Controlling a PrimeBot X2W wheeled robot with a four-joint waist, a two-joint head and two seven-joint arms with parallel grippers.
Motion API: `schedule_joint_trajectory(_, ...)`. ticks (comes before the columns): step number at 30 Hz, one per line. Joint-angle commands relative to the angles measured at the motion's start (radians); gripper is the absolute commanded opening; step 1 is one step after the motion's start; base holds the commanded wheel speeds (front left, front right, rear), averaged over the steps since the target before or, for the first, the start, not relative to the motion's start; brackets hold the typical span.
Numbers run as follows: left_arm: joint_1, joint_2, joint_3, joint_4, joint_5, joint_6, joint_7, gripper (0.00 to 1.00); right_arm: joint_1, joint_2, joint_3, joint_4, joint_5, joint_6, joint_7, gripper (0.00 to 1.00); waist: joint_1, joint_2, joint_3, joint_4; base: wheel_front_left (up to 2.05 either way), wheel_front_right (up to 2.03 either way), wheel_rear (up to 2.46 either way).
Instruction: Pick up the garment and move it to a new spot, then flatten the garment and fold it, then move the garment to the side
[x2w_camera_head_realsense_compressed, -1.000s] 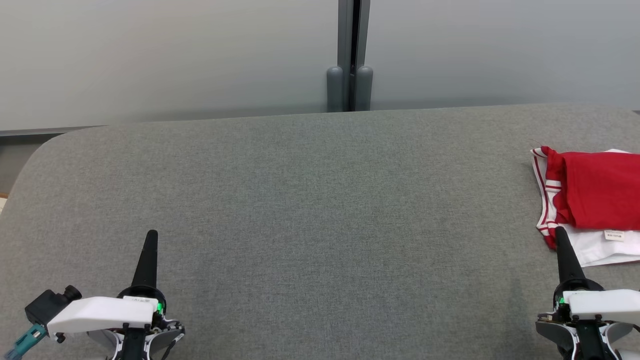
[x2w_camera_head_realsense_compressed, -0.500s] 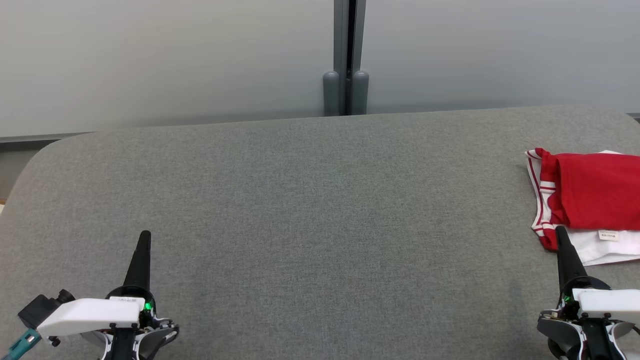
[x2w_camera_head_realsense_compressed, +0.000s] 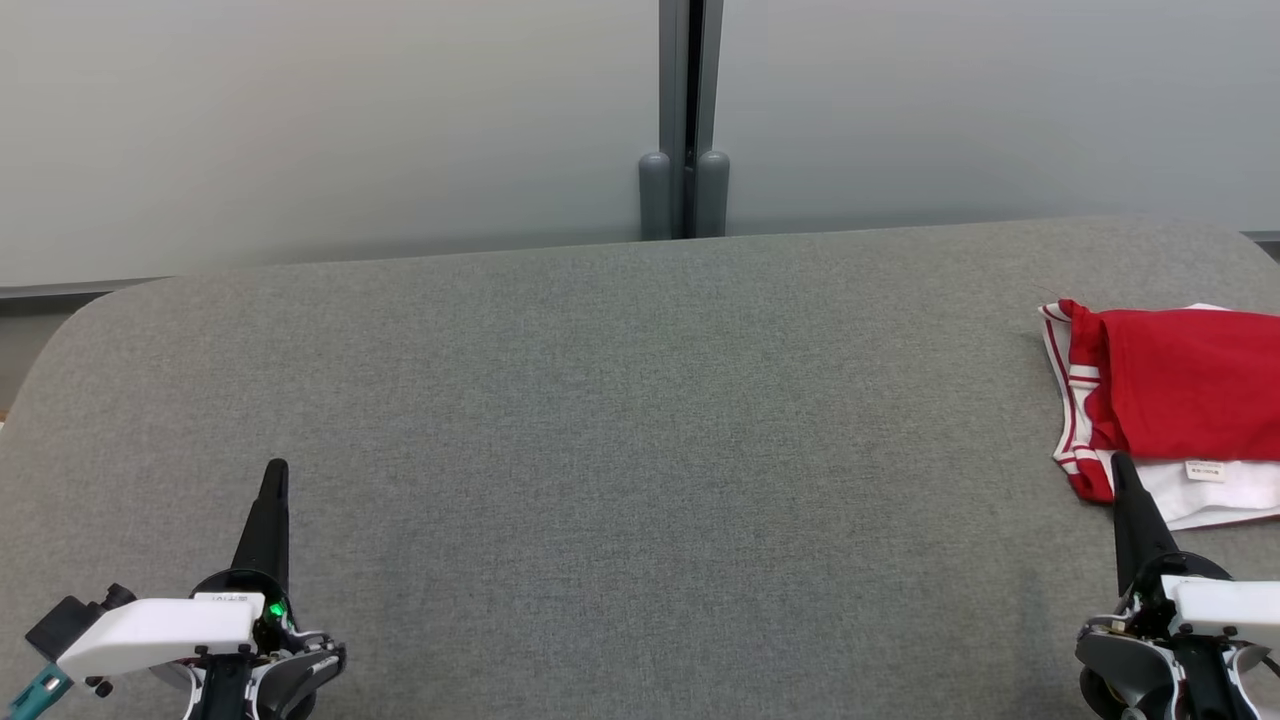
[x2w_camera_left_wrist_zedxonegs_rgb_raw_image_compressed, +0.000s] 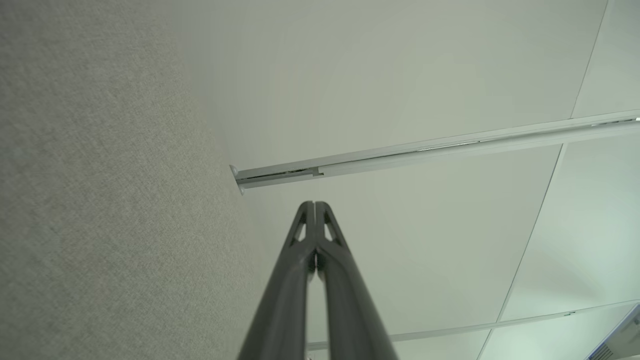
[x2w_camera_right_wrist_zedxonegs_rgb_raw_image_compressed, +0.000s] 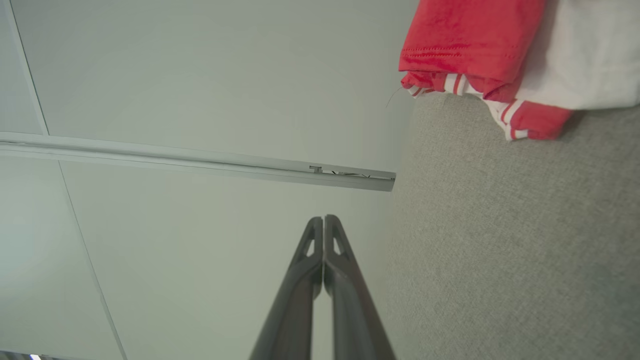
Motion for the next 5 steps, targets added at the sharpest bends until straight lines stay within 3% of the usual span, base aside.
schedule_joint_trajectory(1, -0.020, 0.003, 0.009, -0.001, -0.018, -0.006, 0.006, 0.00, -0.008, -0.002, -0.007, 0.000, 0.023, 0.000, 0.009, 0.00, 0.0000, -0.0001, -0.001, -0.001, 0.00, 0.00, 0.00)
schedule_joint_trajectory(5, -0.021, 0.002, 0.017, 0.002, -0.043, -0.008, 0.015, 0.00, -0.008, -0.001, -0.009, 0.001, 0.052, 0.000, 0.016, 0.00, 0.0000, -0.0001, -0.005, -0.004, 0.00, 0.00, 0.00)
